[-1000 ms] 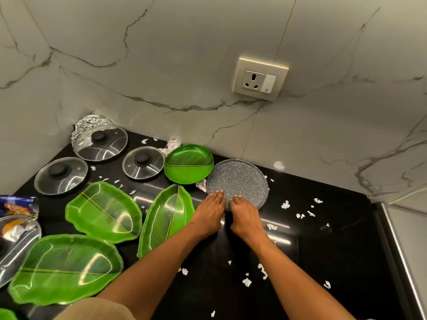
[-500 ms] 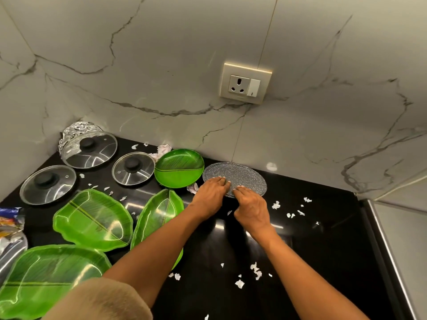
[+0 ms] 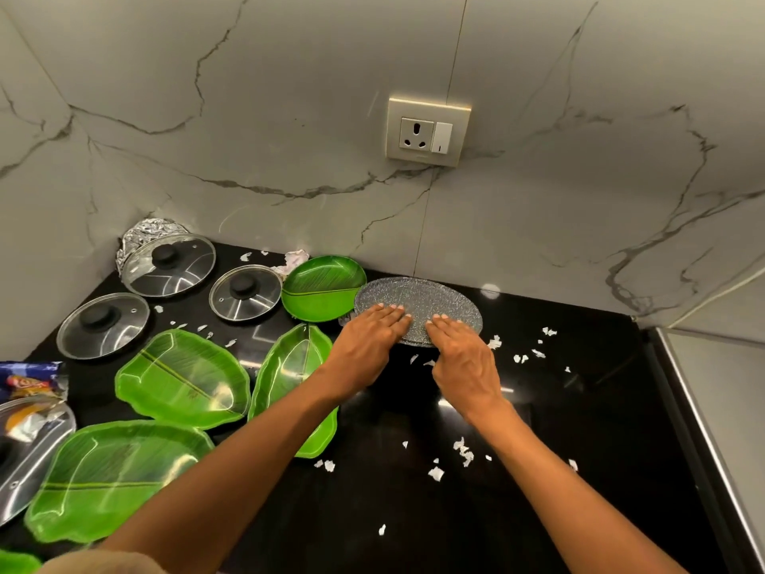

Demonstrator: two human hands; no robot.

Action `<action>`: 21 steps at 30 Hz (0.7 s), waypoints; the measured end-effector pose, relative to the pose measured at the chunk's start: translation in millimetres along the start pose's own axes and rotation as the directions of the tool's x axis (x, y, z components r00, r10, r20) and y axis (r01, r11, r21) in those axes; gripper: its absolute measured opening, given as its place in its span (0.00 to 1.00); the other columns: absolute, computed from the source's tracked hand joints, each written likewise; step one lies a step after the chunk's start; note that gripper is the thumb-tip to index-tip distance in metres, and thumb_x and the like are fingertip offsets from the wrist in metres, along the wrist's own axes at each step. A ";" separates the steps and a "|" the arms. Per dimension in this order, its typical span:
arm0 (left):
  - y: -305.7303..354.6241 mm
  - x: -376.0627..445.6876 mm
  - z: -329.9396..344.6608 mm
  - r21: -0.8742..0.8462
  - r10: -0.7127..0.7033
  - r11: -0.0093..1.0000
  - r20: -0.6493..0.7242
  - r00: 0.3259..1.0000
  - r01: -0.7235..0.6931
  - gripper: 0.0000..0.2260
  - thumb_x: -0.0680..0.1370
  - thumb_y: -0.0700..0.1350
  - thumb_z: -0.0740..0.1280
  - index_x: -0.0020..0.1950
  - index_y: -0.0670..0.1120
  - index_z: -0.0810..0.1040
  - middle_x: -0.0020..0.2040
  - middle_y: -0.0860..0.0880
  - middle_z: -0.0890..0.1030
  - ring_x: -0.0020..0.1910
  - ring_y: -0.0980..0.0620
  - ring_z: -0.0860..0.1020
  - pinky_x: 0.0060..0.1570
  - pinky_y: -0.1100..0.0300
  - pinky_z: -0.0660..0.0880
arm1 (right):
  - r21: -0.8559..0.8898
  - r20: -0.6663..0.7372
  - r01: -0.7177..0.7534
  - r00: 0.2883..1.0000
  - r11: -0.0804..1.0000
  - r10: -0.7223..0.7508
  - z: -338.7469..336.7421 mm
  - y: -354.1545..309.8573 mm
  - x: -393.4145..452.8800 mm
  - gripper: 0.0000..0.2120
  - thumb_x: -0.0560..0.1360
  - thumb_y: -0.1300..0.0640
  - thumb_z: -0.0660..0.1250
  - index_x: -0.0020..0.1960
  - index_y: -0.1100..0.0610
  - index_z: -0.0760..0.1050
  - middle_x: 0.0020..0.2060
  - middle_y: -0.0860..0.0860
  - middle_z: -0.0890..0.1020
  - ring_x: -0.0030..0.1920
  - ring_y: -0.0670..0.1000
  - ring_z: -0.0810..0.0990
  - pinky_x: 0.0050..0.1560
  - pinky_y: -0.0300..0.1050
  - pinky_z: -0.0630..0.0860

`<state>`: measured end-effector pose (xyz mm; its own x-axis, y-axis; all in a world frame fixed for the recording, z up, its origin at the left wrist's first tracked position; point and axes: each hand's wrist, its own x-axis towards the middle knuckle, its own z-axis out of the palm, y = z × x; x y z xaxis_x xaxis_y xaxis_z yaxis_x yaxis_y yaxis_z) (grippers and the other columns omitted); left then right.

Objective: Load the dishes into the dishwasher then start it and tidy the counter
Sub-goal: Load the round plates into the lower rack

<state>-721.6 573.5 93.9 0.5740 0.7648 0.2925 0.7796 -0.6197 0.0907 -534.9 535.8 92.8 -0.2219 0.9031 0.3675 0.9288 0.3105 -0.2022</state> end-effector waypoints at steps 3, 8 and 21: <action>8.6 -11.6 -8.9 0.035 0.044 0.998 -0.023 0.999 -0.043 0.27 0.73 0.39 0.50 0.68 0.41 0.78 0.66 0.41 0.79 0.66 0.45 0.77 0.70 0.51 0.69 | -0.007 -0.044 0.010 0.999 1.000 -0.010 -7.9 -7.3 -16.1 0.27 0.63 0.77 0.71 0.61 0.64 0.81 0.58 0.60 0.84 0.60 0.58 0.83 0.66 0.51 0.75; 29.9 -33.6 -19.0 0.027 0.107 0.994 0.007 0.994 -0.107 0.28 0.73 0.40 0.50 0.70 0.42 0.76 0.69 0.42 0.76 0.69 0.47 0.75 0.72 0.54 0.63 | -0.012 -0.085 0.006 0.996 1.000 -0.007 -23.7 -15.7 -52.5 0.26 0.63 0.77 0.70 0.59 0.64 0.82 0.56 0.59 0.85 0.59 0.57 0.84 0.65 0.51 0.75; 150.3 -72.8 -9.6 -0.139 0.350 0.932 0.103 0.931 -0.335 0.26 0.75 0.40 0.50 0.70 0.40 0.75 0.70 0.40 0.75 0.70 0.44 0.74 0.73 0.52 0.62 | -0.099 -0.154 -0.202 0.970 0.974 0.185 -78.1 -10.1 -212.7 0.23 0.65 0.76 0.70 0.59 0.64 0.82 0.55 0.59 0.85 0.57 0.57 0.84 0.63 0.51 0.78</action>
<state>-648.6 422.9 95.4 0.8329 0.5136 0.2059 0.4996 -0.8580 0.1193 -474.0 317.4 87.6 0.0026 0.8883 0.4592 0.9791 0.0910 -0.1817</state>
